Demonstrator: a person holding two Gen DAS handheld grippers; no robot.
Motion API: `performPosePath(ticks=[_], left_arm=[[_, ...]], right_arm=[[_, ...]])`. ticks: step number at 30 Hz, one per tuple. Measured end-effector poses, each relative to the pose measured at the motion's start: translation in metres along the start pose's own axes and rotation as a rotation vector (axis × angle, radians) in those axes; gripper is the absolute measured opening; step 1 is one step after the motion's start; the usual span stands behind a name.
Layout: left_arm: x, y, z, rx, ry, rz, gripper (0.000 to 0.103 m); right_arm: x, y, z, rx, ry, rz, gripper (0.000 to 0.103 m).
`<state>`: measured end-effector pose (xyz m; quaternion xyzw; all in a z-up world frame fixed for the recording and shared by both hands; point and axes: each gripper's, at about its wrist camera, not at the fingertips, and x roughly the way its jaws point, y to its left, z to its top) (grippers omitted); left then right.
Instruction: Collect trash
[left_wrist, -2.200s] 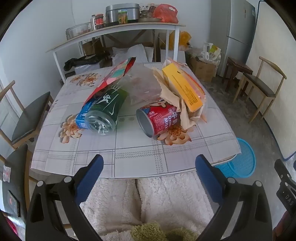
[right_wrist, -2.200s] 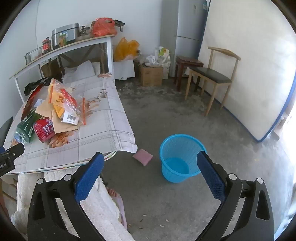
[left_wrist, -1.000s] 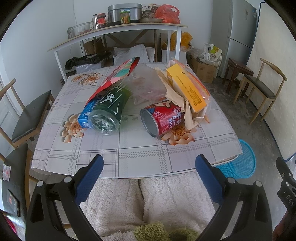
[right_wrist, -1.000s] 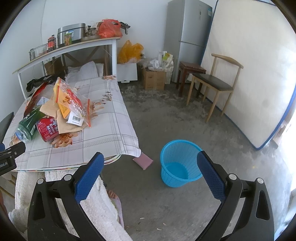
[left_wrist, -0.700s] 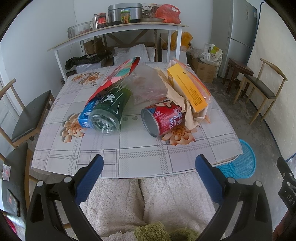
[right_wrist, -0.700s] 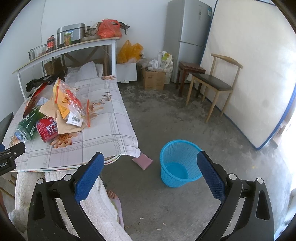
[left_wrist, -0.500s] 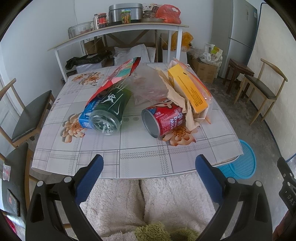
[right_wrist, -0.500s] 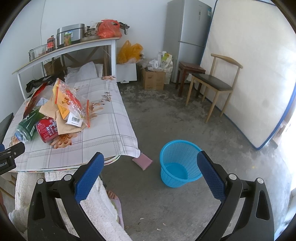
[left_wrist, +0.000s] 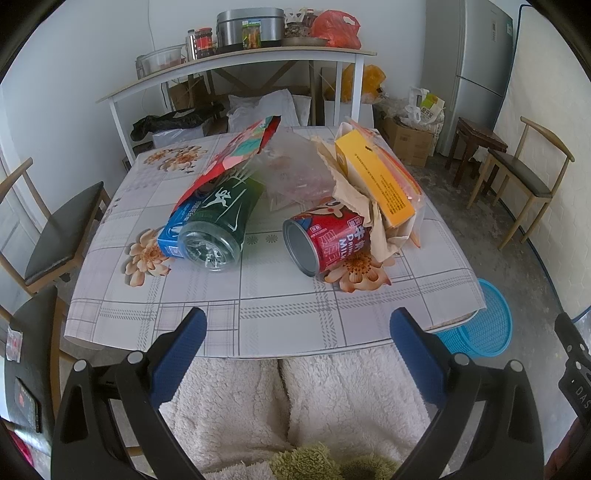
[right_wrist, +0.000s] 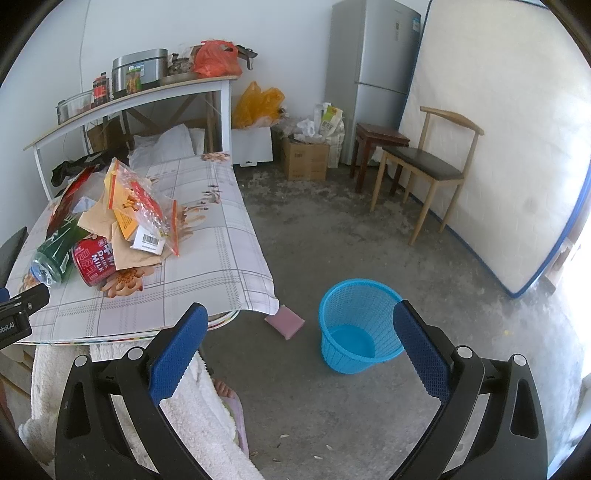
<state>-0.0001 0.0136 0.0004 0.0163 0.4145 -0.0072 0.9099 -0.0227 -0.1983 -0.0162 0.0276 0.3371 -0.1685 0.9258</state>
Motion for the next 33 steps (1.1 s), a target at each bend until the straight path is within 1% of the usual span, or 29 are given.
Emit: performPosePath(ticks=[25,33], left_arm=[[-0.0012,-0.0009,0.0049,0.007,-0.001,0.0,0.097],[0.0032,-0.0039,0.0028,0.027,0.001,-0.007,0.097]], right_arm=[[0.0005,-0.0003,0.0009,0.0,0.007,-0.001,0.096],[0.0048,-0.0029,-0.0004,0.026,0.008,0.006,0.096]])
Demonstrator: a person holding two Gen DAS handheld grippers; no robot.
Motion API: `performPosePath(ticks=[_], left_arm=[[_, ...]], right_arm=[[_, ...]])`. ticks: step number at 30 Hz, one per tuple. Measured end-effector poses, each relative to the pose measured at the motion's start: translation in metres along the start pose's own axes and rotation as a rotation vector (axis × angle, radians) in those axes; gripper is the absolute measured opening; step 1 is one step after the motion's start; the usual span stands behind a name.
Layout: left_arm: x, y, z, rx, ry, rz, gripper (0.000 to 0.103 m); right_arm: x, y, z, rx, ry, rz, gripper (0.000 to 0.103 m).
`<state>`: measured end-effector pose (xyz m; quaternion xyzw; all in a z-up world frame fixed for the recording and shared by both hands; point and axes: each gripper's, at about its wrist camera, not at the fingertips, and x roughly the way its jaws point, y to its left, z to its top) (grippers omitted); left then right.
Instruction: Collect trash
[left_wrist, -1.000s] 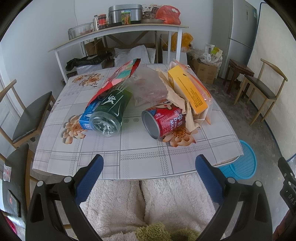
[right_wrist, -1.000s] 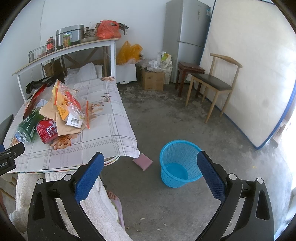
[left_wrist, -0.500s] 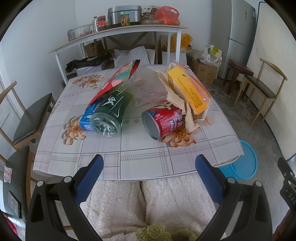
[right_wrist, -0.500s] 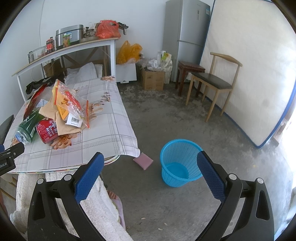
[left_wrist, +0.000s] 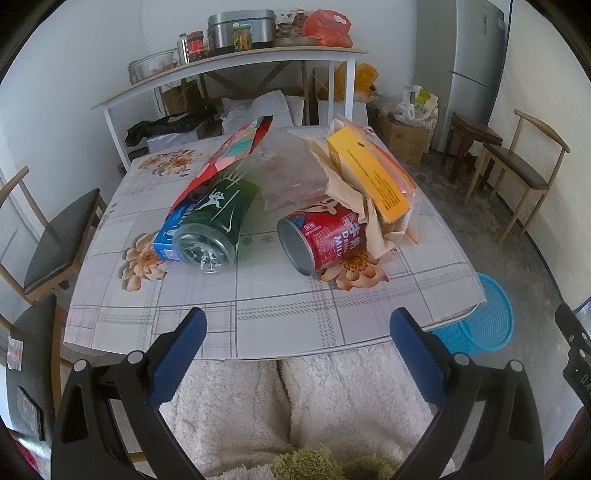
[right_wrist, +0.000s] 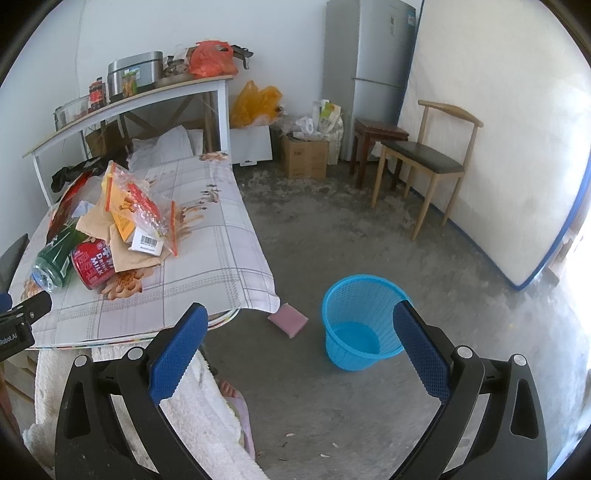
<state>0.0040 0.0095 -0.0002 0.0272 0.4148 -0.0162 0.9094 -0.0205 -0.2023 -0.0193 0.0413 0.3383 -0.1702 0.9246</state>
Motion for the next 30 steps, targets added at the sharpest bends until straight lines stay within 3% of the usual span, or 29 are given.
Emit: performPosePath(ticks=[7,12,18,22,25,30], left_arm=[[0.009,-0.002,0.002,0.01,0.025,-0.028,0.097],[0.012,-0.009,0.008,0.057,-0.01,-0.049,0.097],[0.023,-0.029,0.022,0.172,-0.014,-0.107,0.097],[0.03,-0.037,0.032,0.199,-0.023,-0.165,0.097],[0.033,-0.041,0.042,0.209,-0.046,-0.235,0.097],[0.035,-0.04,0.058,0.212,-0.11,-0.318,0.097]], right_arm=[[0.008,-0.016,-0.003,0.073,0.009,0.009,0.096],[0.025,-0.041,-0.013,0.179,0.06,0.04,0.096],[0.082,-0.076,-0.042,0.403,0.233,0.137,0.096],[0.132,-0.08,-0.052,0.416,0.347,0.176,0.093],[0.159,-0.088,-0.038,0.399,0.342,0.188,0.09],[0.239,-0.105,0.034,0.26,0.294,0.208,0.09]])
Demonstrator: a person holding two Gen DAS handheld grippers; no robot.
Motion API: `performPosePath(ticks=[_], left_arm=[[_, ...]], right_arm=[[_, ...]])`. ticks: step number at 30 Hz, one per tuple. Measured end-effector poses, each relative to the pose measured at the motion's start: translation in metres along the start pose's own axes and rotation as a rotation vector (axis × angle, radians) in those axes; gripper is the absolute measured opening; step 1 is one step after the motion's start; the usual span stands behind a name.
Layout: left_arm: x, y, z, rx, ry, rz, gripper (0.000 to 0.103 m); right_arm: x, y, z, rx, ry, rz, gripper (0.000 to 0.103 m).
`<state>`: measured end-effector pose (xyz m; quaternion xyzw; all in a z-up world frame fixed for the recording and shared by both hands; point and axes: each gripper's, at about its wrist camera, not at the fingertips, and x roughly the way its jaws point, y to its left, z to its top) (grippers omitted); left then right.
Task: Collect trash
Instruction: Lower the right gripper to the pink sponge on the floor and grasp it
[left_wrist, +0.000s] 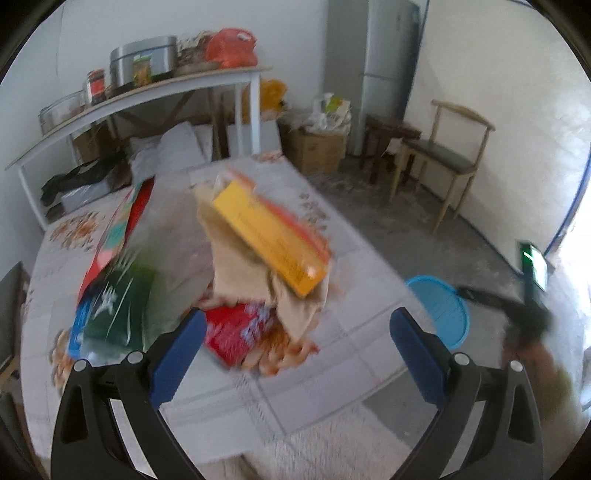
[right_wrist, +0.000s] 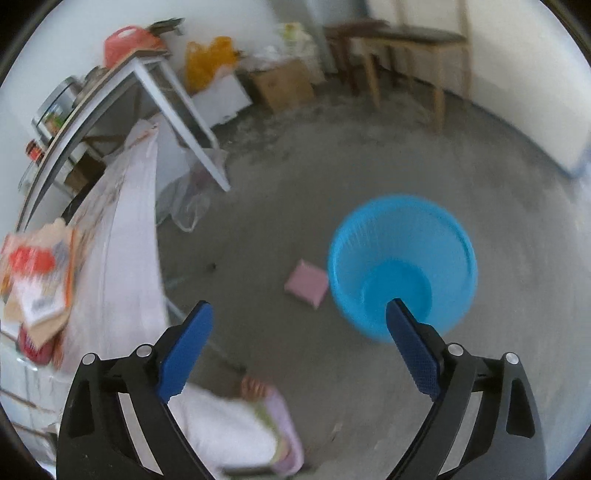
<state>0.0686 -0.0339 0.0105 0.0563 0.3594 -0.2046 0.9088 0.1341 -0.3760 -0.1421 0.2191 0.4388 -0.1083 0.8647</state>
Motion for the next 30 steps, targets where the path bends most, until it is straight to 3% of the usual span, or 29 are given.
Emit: performPosePath(ticks=[3,8,12,17,23,26,30], left_arm=[[0.002,0.005,0.012,0.0,-0.028,-0.041,0.097],[0.006,0.023,0.031,-0.027,-0.059,-0.079,0.097],[0.011,0.034,0.04,-0.016,-0.055,-0.078,0.097],[0.021,0.051,0.048,-0.028,-0.032,-0.09,0.097],[0.038,0.073,0.05,-0.055,0.012,-0.082,0.097],[0.05,0.08,0.049,-0.067,0.044,-0.065,0.097],[0.056,0.093,0.049,-0.12,0.062,-0.096,0.097]], right_arm=[[0.071,0.007,0.051,-0.088,0.111,0.001,0.09],[0.202,0.032,0.088,-0.175,0.381,0.027,0.09],[0.31,0.071,0.059,-0.333,0.631,0.005,0.09],[0.398,0.089,0.01,-0.495,0.808,-0.063,0.091],[0.46,0.085,-0.021,-0.569,0.858,-0.131,0.092],[0.478,0.084,-0.031,-0.587,0.877,-0.132,0.093],[0.498,0.083,-0.048,-0.655,0.901,-0.154,0.094]])
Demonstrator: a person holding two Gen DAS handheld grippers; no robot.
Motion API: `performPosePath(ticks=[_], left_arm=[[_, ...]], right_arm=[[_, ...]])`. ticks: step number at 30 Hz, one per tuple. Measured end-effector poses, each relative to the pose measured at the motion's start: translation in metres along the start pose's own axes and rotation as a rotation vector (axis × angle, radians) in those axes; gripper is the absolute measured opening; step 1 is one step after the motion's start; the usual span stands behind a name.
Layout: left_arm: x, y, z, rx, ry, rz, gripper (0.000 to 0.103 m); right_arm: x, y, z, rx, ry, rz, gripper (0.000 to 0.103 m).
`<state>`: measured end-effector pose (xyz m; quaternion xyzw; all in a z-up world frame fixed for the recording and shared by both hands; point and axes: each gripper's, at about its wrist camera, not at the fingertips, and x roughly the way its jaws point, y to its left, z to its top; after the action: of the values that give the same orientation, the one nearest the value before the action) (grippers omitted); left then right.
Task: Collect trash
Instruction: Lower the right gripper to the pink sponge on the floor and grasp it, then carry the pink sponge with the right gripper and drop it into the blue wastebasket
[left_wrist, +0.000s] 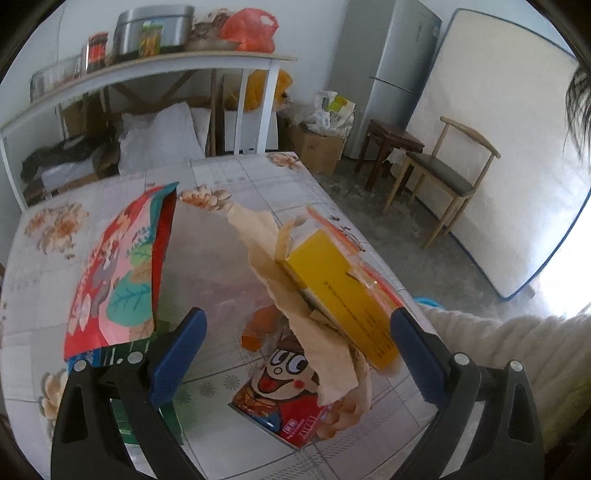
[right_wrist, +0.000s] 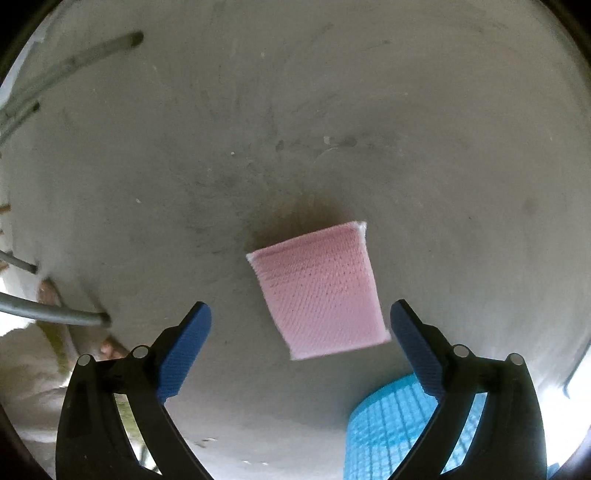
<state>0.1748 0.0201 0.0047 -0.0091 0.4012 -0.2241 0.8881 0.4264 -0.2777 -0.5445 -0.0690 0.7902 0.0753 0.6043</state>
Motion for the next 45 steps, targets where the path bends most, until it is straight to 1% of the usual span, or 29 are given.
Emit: performPosePath(ticks=[5,8,11,13,15,20,24,26,27,28,29,31,33,35,36,40,42,45], left_arm=[[0.0,0.01,0.001,-0.037,0.004,-0.005,0.097],[0.001,0.014,0.002,-0.052,0.007,-0.009,0.097],[0.001,0.016,0.001,-0.063,0.007,-0.02,0.097],[0.001,0.017,0.004,-0.064,0.005,-0.028,0.097],[0.0,0.018,0.005,-0.062,0.004,-0.03,0.097],[-0.003,0.019,0.009,-0.06,-0.006,-0.043,0.097],[-0.005,0.019,0.01,-0.063,-0.007,-0.063,0.097],[-0.005,0.02,0.01,-0.066,-0.007,-0.072,0.097],[-0.006,0.021,0.01,-0.07,-0.009,-0.08,0.097],[-0.007,0.02,0.01,-0.072,-0.011,-0.087,0.097],[-0.008,0.021,0.01,-0.078,-0.018,-0.1,0.097],[-0.012,0.023,0.011,-0.089,-0.031,-0.111,0.097],[-0.017,0.024,0.011,-0.095,-0.049,-0.119,0.097],[-0.024,0.024,0.012,-0.094,-0.07,-0.119,0.097],[-0.027,0.023,0.012,-0.093,-0.08,-0.116,0.097],[-0.043,0.021,0.01,-0.101,-0.129,-0.137,0.097],[-0.053,0.019,0.011,-0.113,-0.159,-0.162,0.097],[-0.065,0.016,0.01,-0.132,-0.199,-0.201,0.097]], right_arm=[[0.027,0.001,-0.001,-0.042,0.047,-0.008,0.094],[0.041,0.001,-0.005,-0.059,0.071,-0.043,0.094],[0.065,0.002,-0.004,-0.032,0.065,-0.065,0.094],[0.086,0.01,-0.005,-0.012,0.053,-0.085,0.094],[0.096,0.009,-0.007,-0.003,0.048,-0.107,0.094],[0.12,0.006,-0.011,0.018,0.074,-0.163,0.093],[0.129,0.0,-0.01,0.032,0.073,-0.149,0.091],[0.117,-0.015,-0.007,0.035,0.074,-0.139,0.09],[0.099,-0.026,-0.005,0.037,0.074,-0.13,0.086],[0.099,-0.022,0.011,0.044,0.073,-0.121,0.081],[0.1,-0.026,0.012,0.056,0.067,-0.121,0.079],[0.098,-0.033,0.011,0.072,0.055,-0.141,0.077],[0.094,-0.041,0.013,0.09,0.043,-0.14,0.076],[0.083,-0.042,0.012,0.111,0.012,-0.13,0.076],[0.067,-0.038,0.01,0.132,-0.018,-0.114,0.076],[0.013,-0.048,-0.004,0.234,-0.174,-0.033,0.075],[-0.022,-0.056,-0.02,0.3,-0.26,0.007,0.075],[-0.082,-0.071,-0.056,0.392,-0.404,0.041,0.075]])
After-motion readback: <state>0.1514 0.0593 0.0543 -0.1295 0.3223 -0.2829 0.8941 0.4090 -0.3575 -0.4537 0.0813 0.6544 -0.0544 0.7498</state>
